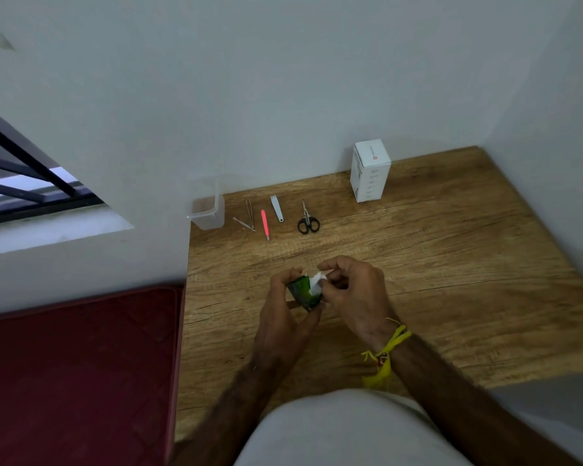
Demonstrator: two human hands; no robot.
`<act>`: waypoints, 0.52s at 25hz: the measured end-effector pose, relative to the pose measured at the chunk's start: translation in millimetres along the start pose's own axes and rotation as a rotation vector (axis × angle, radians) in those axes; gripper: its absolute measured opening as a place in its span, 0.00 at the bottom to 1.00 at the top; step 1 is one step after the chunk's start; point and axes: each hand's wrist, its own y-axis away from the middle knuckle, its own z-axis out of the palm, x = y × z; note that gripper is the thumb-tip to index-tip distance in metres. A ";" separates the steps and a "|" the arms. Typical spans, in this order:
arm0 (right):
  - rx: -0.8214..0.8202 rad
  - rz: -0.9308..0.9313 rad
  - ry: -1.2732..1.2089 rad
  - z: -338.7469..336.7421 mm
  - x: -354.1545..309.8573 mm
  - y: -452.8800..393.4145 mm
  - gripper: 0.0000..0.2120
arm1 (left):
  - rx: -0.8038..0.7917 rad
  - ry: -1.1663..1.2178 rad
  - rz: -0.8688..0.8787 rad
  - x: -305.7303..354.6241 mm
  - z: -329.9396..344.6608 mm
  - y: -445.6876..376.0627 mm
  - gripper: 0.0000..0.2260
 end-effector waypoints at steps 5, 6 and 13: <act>-0.003 0.022 -0.158 2.2 -1.3 -4.1 0.03 | -0.076 -0.052 -0.071 -6.6 -6.4 -2.8 0.31; -0.004 0.063 -0.290 0.7 -4.2 -5.5 0.04 | -0.079 -0.053 -0.094 -8.1 -8.5 -3.0 0.31; -0.082 0.338 -0.725 -2.2 4.7 -12.9 0.07 | -0.020 0.136 -0.399 -40.0 -20.8 3.1 0.24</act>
